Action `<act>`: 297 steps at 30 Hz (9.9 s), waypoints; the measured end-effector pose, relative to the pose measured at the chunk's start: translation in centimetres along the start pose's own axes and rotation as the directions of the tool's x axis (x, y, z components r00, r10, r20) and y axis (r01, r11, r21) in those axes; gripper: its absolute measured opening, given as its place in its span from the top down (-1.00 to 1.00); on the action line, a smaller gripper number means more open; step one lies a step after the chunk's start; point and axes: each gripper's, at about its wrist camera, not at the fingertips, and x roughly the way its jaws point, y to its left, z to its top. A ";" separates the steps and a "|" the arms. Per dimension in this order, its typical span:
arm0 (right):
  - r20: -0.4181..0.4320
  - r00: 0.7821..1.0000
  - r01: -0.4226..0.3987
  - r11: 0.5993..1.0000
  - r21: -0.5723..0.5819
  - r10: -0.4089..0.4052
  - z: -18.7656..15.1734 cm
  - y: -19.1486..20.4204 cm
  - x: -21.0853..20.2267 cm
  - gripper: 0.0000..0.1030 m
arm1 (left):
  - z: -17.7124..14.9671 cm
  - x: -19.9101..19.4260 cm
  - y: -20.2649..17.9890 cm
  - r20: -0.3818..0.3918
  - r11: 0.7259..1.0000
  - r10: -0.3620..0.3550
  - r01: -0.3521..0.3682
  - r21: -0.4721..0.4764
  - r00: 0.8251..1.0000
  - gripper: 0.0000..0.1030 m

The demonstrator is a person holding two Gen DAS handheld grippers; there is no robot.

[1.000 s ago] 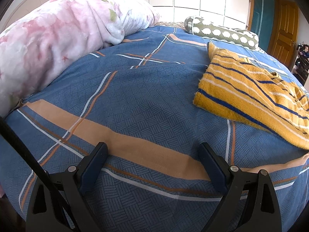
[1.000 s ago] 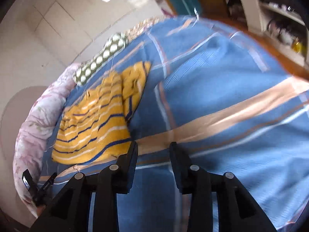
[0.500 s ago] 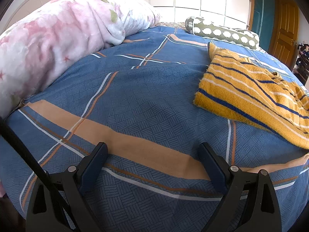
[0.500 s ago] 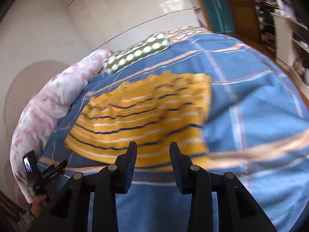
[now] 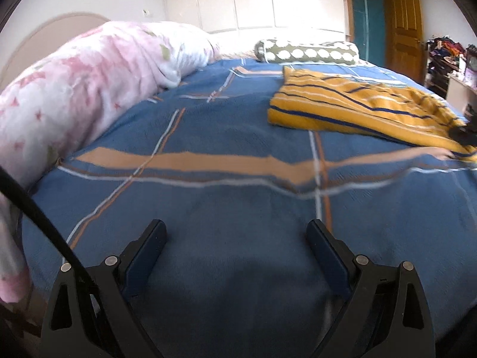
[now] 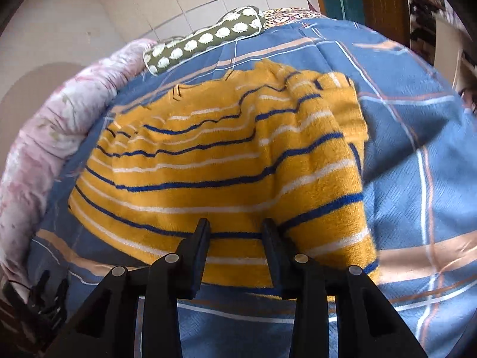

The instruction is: Fold small clothes

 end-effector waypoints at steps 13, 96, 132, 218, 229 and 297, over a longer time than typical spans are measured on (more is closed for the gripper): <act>-0.081 0.995 -0.100 0.782 -0.615 0.064 -2.9 24.4 4.6 0.02 | 0.9 -5.6 6.1 0.065 0.944 -0.165 0.176 -0.278 0.984 -0.83; 0.277 0.938 0.139 0.960 0.243 -0.206 -4.7 -8.6 -12.8 -0.08 | 5.1 -8.5 -8.7 -0.002 0.970 -0.244 0.244 0.021 0.970 -0.83; 0.139 0.937 0.332 0.940 -0.077 -0.319 -10.0 -0.2 -8.4 -0.31 | 3.5 -9.4 -13.3 -0.031 0.984 -0.177 0.177 0.010 0.984 -1.00; 0.074 0.925 0.379 0.920 -0.099 -0.373 -10.8 -0.3 -6.3 -0.44 | 2.2 -6.7 -14.0 -0.166 0.983 -0.170 0.180 0.044 0.971 -1.00; 0.087 0.910 0.413 0.901 -0.131 -0.405 -11.1 0.0 -6.1 -0.52 | 1.9 -6.7 -14.5 -0.170 0.982 -0.169 0.181 0.059 0.971 -1.00; 0.149 0.912 0.404 0.901 -0.160 -0.382 -6.8 1.7 -6.8 -0.71 | 8.1 -0.1 -11.8 -0.162 0.991 -0.103 0.115 0.065 0.981 -1.00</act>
